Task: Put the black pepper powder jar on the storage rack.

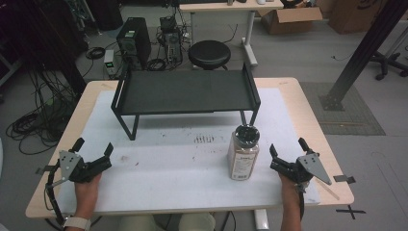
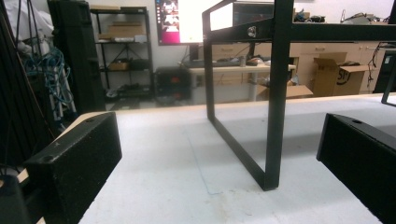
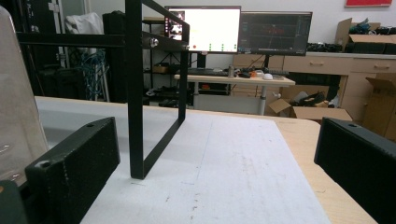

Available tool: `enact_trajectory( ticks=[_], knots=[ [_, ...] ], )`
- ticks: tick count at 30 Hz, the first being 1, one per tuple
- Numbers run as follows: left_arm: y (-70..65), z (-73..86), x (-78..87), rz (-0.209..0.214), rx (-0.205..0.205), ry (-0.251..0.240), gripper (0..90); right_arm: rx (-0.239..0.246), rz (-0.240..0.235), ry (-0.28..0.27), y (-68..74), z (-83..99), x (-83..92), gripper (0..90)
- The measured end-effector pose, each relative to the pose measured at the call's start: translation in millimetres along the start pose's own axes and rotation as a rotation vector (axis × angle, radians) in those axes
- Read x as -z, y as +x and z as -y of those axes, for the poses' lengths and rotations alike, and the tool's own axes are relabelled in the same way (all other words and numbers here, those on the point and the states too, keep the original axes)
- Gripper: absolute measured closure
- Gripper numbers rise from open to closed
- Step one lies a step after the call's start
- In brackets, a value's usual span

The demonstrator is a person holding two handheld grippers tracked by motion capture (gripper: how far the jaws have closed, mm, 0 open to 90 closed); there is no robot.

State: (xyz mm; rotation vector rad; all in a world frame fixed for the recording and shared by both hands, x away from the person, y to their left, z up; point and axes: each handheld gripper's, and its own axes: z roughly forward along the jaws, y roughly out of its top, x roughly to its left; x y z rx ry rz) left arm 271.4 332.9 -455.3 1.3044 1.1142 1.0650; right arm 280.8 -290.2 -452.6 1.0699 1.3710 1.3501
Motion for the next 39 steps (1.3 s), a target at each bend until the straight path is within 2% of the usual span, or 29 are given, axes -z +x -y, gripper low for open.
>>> enact_trajectory(
  ticks=[19,30,39],
  knots=[
    [0.0,0.1,0.3,0.0,0.001,-0.005,0.2,-0.004,0.003,0.003,-0.6,-0.3,-0.4,0.0],
    [0.0,0.1,0.3,0.0,0.0,-0.006,0.3,-0.015,0.025,0.027,-3.3,-1.7,-2.2,0.0],
    [-0.1,0.1,0.3,0.0,0.0,-0.005,0.3,-0.042,0.034,0.022,-7.3,-12.9,6.4,0.0]
  ],
)
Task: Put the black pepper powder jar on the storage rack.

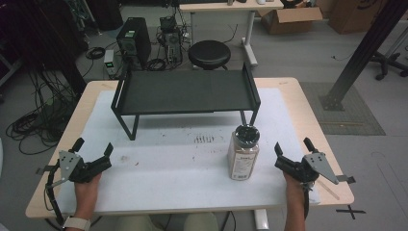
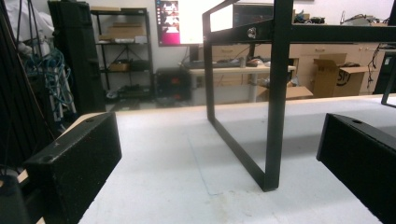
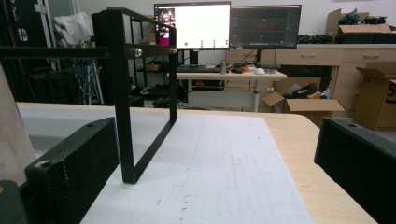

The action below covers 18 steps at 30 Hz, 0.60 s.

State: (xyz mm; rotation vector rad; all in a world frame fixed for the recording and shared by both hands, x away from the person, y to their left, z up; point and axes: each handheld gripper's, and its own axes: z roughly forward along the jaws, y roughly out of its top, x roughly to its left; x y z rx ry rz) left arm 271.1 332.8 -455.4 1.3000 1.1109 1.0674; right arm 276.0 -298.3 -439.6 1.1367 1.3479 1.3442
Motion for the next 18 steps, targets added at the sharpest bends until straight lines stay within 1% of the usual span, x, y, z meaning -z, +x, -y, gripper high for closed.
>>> enact_trajectory(
  ticks=[6,9,10,12,14,15,18],
  knots=[
    [0.0,0.0,0.1,0.0,0.0,-0.002,0.2,-0.008,-0.004,0.002,5.1,-9.6,5.3,0.0],
    [0.1,0.0,0.1,0.0,0.001,-0.002,0.3,-0.001,-0.007,-0.003,11.4,-16.0,8.7,0.0],
    [0.1,0.0,0.1,0.0,0.001,-0.002,0.2,-0.001,-0.007,-0.003,11.4,-16.0,8.7,0.0],
    [0.0,-0.1,0.0,0.0,-0.001,0.001,0.3,0.008,-0.003,-0.009,18.4,-23.5,12.4,0.0],
    [0.0,-0.1,-0.1,0.0,-0.002,0.002,0.3,0.006,0.001,-0.012,20.3,-25.8,13.7,0.0],
    [0.0,0.0,0.1,0.0,-0.001,0.0,0.3,0.0,0.002,-0.017,24.0,-30.3,16.4,0.0],
    [0.1,0.0,0.1,0.0,-0.001,0.0,0.3,0.003,0.004,-0.021,31.2,-37.7,21.1,0.0]
  ],
)
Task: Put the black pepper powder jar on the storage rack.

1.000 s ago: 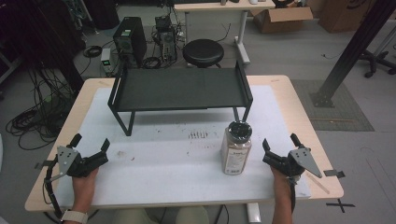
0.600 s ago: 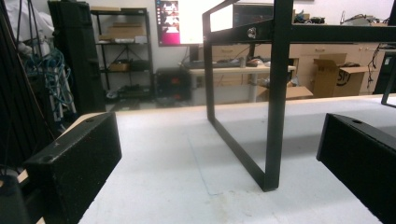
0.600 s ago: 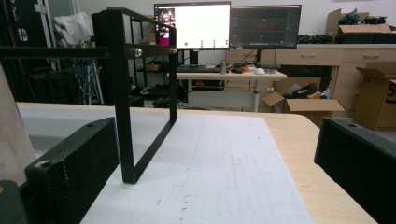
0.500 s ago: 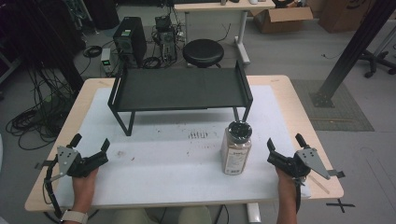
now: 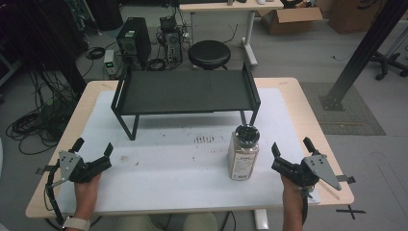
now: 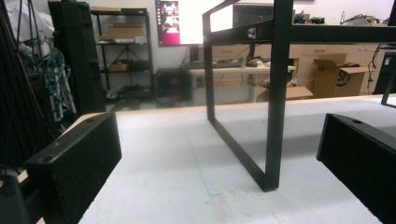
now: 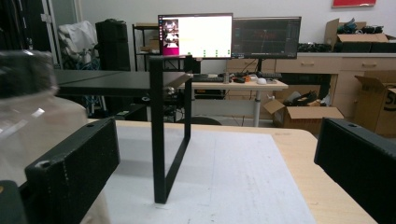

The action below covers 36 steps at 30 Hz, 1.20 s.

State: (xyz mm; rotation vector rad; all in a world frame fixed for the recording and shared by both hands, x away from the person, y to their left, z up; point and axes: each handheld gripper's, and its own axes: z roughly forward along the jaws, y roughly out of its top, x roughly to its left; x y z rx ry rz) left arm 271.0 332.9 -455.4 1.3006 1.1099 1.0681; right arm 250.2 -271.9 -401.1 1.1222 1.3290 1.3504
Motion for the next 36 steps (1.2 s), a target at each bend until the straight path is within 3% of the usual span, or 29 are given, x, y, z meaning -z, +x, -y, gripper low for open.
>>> enact_trajectory(
  ticks=[13,21,26,36],
  knots=[
    [0.2,0.1,0.2,-0.001,0.002,-0.002,0.2,-0.003,0.035,-0.011,41.7,-24.3,21.3,0.0],
    [0.3,0.1,0.2,0.0,0.003,-0.002,0.3,-0.03,0.041,-0.018,66.4,-29.8,27.8,0.0],
    [0.4,0.1,0.3,0.0,0.004,-0.002,0.3,-0.016,0.032,-0.005,80.7,-32.4,28.5,0.0],
    [0.5,0.1,0.5,0.0,0.005,-0.003,0.3,-0.031,0.041,0.009,100.6,-28.7,29.0,0.0]
  ],
)
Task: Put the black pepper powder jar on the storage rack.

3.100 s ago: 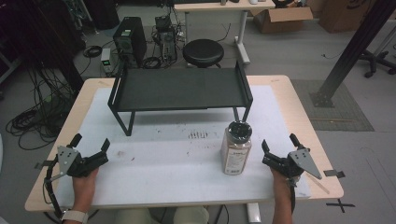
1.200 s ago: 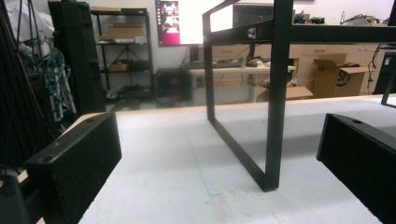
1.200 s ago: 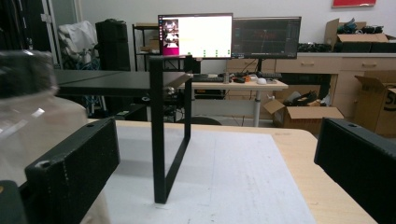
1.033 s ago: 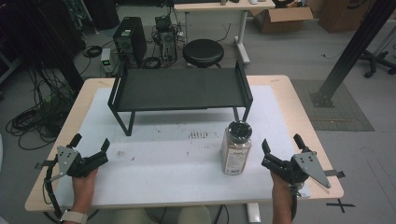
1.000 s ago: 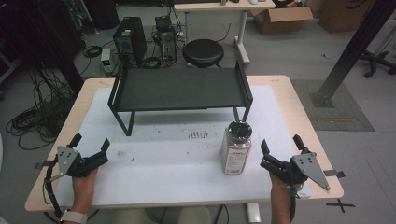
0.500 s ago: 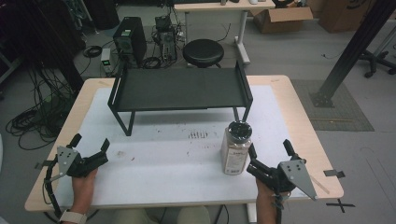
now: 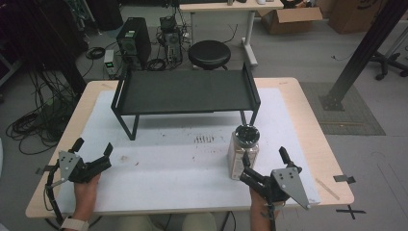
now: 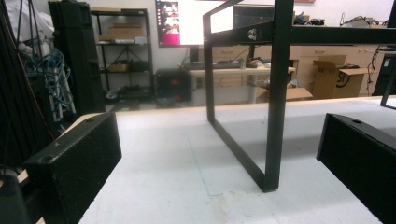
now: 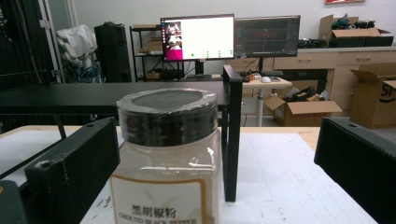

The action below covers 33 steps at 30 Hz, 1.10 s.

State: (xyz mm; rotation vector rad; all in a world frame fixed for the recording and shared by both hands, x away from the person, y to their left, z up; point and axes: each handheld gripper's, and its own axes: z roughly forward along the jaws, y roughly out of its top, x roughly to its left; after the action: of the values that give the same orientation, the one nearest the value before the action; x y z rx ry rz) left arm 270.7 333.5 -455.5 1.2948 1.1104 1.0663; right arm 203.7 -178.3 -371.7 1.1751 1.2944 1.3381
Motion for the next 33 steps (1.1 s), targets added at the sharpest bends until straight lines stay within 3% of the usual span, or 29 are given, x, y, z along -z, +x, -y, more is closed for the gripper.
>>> enact_trajectory(
  ticks=[19,33],
  knots=[
    [0.0,0.1,0.1,0.0,0.002,-0.002,0.2,-0.008,0.057,0.059,28.7,18.2,-7.1,0.0],
    [0.1,0.1,0.4,0.001,0.002,-0.005,0.2,0.009,0.087,0.104,35.1,32.3,-16.2,0.0]
  ],
)
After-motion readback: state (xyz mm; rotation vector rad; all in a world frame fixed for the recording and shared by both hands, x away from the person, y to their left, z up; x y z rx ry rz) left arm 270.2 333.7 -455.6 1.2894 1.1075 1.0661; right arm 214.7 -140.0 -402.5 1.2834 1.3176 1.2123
